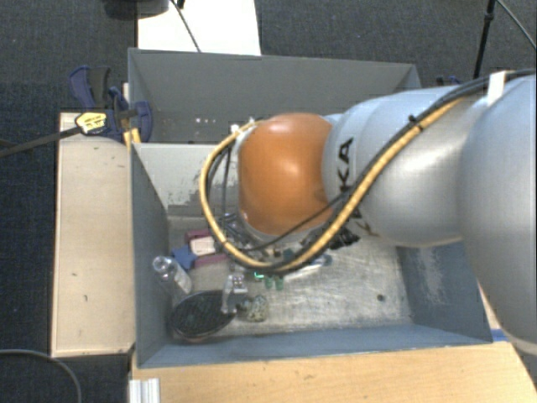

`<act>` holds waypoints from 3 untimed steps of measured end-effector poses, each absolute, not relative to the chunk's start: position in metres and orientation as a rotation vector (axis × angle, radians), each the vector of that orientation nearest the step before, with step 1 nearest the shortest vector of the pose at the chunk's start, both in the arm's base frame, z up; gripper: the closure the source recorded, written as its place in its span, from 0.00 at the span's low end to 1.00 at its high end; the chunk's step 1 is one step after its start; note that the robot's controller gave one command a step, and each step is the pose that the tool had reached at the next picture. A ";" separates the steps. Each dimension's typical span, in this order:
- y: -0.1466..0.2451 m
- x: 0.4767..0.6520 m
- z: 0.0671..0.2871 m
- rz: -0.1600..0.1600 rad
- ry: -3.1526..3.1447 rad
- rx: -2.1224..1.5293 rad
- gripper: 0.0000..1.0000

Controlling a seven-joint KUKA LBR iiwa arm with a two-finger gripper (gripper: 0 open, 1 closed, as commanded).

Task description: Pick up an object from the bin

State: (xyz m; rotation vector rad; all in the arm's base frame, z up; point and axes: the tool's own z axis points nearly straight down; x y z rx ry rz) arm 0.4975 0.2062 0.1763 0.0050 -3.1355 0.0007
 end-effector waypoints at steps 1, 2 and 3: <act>0.218 0.482 0.079 -0.002 -3.129 0.323 0.00; 0.218 0.482 0.080 -0.002 -3.128 0.311 1.00; 0.213 0.492 0.294 -0.004 -3.103 0.555 1.00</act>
Offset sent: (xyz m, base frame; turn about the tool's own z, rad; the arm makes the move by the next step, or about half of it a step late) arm -0.0163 0.0116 -0.0962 -0.2033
